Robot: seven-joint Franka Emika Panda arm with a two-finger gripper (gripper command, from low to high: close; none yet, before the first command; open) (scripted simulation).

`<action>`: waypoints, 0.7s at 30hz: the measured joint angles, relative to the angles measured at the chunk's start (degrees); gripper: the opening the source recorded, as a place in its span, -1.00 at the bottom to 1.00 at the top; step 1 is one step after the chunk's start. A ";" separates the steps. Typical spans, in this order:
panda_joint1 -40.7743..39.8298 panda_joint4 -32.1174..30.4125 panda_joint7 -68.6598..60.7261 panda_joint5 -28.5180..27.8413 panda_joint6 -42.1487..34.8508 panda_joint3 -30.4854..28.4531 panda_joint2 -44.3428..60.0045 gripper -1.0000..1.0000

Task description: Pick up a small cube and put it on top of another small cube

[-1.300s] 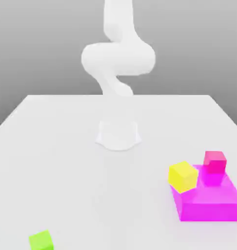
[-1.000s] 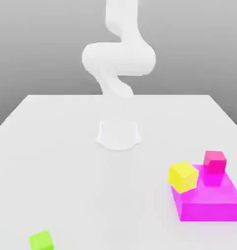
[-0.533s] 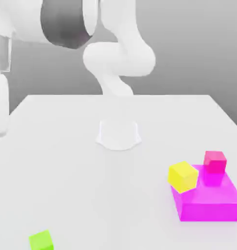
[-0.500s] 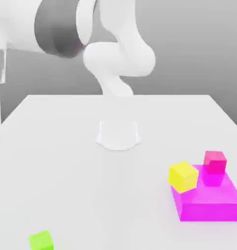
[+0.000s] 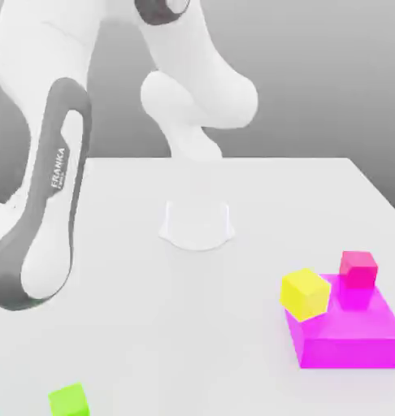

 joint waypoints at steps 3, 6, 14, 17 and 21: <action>-0.01 0.00 -0.08 0.10 0.12 0.02 0.00 -1.00; 0.15 -0.23 0.05 0.01 -0.77 -0.22 -1.00 -1.00; 6.14 -11.60 4.07 -2.61 -4.83 1.08 -16.64 -1.00; 8.96 -16.58 6.60 -4.63 -3.42 2.01 -20.29 -1.00; 9.21 -17.11 6.48 -4.19 2.98 2.60 -14.42 1.00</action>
